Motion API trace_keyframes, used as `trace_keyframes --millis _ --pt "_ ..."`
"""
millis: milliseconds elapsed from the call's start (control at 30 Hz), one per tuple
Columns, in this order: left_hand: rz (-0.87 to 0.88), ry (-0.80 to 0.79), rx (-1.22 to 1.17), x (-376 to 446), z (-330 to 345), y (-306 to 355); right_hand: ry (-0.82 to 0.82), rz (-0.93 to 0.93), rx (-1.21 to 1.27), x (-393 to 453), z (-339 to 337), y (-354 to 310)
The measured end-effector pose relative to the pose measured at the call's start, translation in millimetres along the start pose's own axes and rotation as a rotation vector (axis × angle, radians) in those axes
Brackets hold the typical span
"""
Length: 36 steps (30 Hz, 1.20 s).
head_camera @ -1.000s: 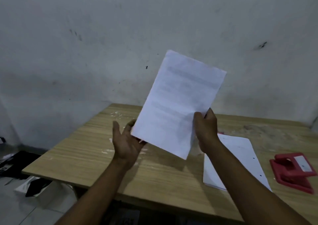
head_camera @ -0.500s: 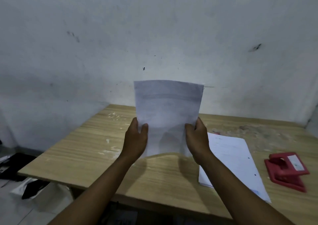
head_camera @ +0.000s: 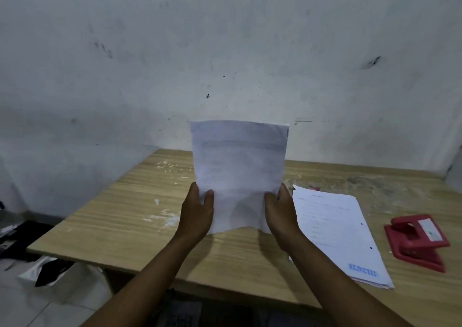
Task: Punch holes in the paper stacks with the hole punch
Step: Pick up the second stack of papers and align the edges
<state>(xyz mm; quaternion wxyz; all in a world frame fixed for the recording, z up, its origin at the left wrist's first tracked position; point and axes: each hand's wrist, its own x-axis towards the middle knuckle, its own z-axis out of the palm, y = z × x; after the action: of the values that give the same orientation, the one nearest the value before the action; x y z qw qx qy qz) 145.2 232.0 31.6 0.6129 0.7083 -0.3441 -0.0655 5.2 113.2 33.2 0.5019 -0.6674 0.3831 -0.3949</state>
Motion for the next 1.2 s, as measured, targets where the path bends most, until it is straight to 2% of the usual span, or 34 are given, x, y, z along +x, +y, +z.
trace_keyframes --millis 167,267,333,433,533,600,767,1000,1200 --pt "0.012 -0.017 0.027 7 -4 9 -0.018 0.013 -0.051 -1 -8 1" --pt "-0.014 -0.089 0.012 16 -3 21 -0.012 -0.015 -0.067 3 -24 -5" --pt "-0.106 -0.177 -0.027 23 0 25 -0.007 -0.026 -0.074 4 -37 -5" --pt "-0.338 -0.349 -0.199 27 9 34 0.015 -0.015 -0.088 1 -59 -3" --pt "-0.45 -0.478 -0.273 22 26 42 0.029 0.027 -0.098 -4 -83 5" --pt "-0.462 -0.535 -0.303 18 44 45 0.039 0.057 -0.114 -7 -101 11" --pt "-0.35 -0.574 -0.255 9 95 52 0.077 0.117 -0.164 -9 -147 23" --pt "-0.406 -0.59 -0.304 0 149 47 0.277 0.117 -0.115 -7 -222 40" --pt "-0.485 -0.617 -0.273 -5 180 51 0.642 0.092 -0.134 -4 -280 57"
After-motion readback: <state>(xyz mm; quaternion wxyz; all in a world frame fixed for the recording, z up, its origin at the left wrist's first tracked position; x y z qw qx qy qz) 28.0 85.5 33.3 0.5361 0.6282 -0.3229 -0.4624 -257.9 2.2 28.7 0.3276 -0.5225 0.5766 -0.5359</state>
